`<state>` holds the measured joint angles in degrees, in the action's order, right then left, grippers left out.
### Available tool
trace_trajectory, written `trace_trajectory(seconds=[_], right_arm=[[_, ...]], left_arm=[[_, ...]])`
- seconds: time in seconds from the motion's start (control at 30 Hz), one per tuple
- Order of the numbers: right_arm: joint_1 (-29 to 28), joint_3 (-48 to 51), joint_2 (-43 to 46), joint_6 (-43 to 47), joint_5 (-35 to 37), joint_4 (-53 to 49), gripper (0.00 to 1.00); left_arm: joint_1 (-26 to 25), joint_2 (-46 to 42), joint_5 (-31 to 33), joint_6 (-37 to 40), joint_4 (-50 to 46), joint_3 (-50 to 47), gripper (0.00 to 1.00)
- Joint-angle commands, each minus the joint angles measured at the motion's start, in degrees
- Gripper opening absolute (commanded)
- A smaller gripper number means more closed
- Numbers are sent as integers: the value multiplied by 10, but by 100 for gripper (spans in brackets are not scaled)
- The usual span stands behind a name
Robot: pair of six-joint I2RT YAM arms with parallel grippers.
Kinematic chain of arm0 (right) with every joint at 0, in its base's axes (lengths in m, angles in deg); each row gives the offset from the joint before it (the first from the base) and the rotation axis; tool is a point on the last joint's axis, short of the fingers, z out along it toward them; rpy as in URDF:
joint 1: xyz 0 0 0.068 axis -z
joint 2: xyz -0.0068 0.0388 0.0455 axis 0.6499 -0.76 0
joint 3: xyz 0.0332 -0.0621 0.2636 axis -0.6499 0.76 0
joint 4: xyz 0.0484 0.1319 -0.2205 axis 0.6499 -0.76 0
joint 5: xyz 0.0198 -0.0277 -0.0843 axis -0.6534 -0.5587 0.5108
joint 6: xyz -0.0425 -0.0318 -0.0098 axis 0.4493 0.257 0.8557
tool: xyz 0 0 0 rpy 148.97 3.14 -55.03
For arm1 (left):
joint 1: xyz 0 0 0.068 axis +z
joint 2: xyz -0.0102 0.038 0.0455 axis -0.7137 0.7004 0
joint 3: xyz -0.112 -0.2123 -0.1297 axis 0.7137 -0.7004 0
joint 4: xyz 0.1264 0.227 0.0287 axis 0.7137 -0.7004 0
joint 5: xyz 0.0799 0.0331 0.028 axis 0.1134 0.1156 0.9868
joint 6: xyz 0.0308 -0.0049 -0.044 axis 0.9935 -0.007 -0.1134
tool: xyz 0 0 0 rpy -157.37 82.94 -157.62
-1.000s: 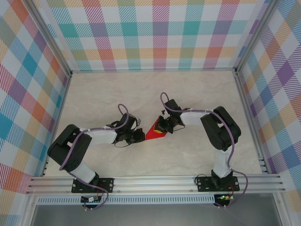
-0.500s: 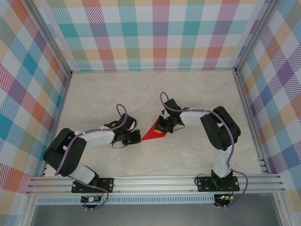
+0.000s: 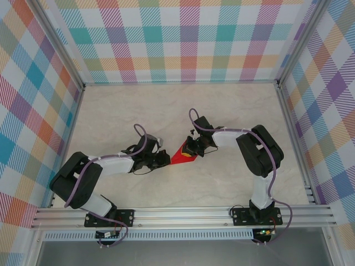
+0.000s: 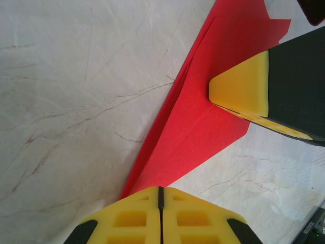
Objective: Fold a paper plane with a square sheet of paper (pick it up from the middle)
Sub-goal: Fold the wing for the third time at the center of the table.
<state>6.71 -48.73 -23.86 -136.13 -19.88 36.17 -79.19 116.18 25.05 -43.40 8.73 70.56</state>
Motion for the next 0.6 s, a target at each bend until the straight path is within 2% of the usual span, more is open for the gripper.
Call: trace_trajectory(seconds=[0.0,0.4,0.57], right_arm=[[0,26,-51,-6,76,-50,5],[0,27,-35,10,64,-35,5],[-2,64,26,16,35,70,6]], left_arm=[[1,21,1,-4,12,20,5],[1,53,55,9,-42,24,3],[1,59,70,10,-59,7,1]])
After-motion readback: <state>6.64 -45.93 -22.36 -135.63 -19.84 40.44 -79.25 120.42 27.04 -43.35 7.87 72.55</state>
